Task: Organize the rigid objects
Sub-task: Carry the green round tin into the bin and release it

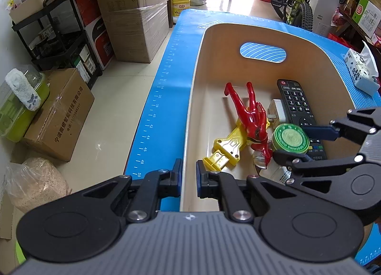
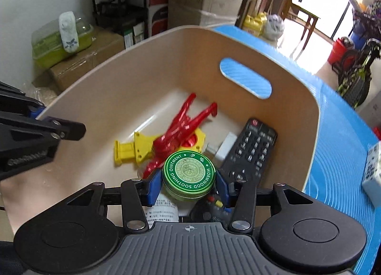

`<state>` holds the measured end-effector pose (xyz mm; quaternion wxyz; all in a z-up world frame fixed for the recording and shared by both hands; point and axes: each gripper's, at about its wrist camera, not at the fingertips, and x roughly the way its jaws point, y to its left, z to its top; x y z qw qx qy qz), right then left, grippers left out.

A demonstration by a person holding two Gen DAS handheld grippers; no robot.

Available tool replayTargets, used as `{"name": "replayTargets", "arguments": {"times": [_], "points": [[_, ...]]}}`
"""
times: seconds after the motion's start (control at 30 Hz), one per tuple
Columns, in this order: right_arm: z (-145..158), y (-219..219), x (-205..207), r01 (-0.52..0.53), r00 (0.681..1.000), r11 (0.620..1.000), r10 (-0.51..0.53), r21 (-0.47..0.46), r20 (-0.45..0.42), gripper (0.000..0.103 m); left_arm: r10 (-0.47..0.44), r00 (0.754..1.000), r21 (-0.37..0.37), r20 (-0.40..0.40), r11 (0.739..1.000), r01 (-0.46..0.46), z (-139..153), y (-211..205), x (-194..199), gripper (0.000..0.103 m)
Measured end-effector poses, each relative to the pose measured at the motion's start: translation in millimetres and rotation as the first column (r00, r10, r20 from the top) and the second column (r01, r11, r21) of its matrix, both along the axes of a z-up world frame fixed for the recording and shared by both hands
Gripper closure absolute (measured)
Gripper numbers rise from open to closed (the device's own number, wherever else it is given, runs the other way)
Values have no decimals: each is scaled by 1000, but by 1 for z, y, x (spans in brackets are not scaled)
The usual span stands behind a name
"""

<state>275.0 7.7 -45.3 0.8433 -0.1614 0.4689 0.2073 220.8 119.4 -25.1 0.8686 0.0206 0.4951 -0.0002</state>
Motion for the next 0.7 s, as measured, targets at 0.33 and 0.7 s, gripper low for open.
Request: {"name": "replayTargets", "arguments": {"times": [0.33, 0.7], "points": [[4, -11, -3, 36, 999, 999, -36, 32, 0, 42, 5, 1000, 8, -3, 1000, -5, 0, 0, 0, 91], [51, -37, -28, 110, 987, 982, -126, 151, 96, 25, 44, 997, 28, 57, 999, -45, 25, -1, -11, 79]]}}
